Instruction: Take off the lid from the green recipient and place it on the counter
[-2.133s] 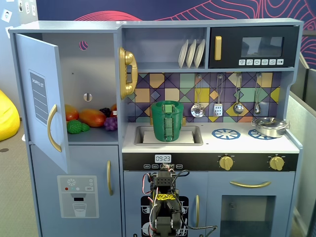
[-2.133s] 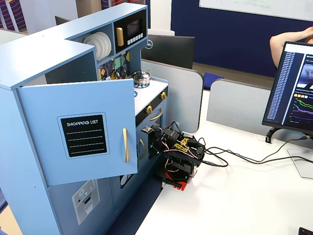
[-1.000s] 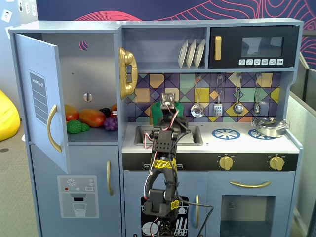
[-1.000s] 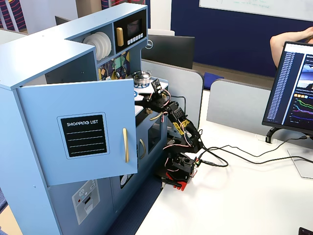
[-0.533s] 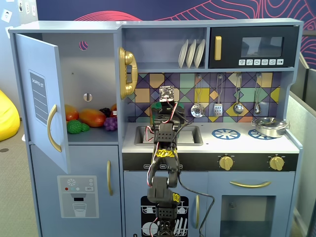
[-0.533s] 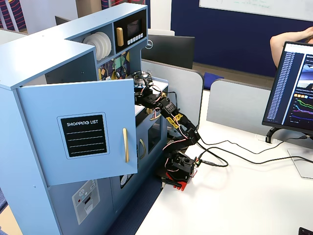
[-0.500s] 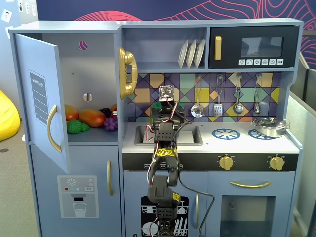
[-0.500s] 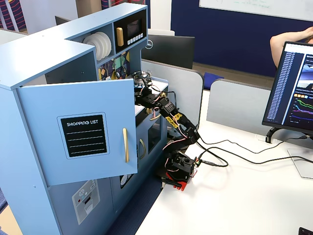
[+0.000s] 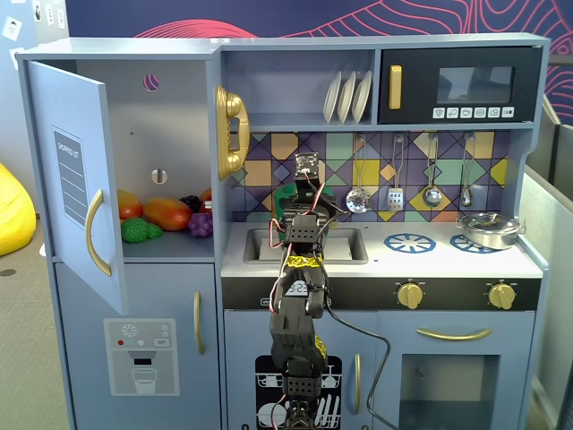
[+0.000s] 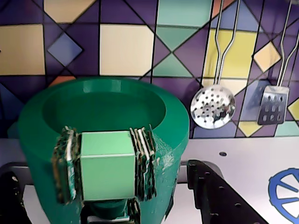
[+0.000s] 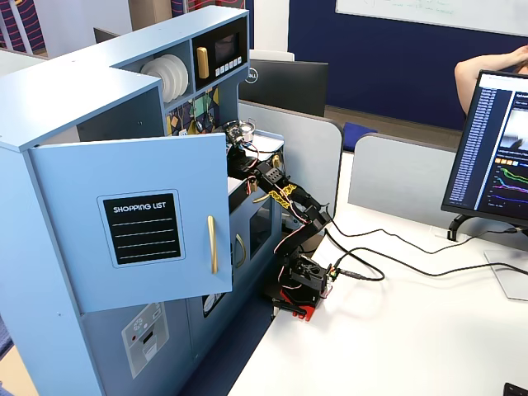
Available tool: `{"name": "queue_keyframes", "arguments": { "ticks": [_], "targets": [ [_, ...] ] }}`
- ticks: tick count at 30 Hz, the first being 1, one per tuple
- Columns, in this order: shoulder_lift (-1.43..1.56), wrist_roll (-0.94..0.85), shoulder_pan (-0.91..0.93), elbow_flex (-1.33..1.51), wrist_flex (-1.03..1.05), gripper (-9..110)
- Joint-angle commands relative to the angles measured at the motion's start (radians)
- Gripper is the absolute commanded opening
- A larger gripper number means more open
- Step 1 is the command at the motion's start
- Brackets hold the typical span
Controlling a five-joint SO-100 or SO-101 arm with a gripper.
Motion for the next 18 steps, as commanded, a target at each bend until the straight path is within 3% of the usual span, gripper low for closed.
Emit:
{"name": "queue_keyframes", "arguments": {
  "ticks": [1, 11, 18],
  "targets": [
    [-0.029, -0.018, -0.018, -0.075, -0.058, 39],
    [-0.120, 0.012, -0.032, -0.150, -0.064, 31],
    [-0.115, 0.020, -0.078, -0.144, -0.040, 4]
  ]
}}
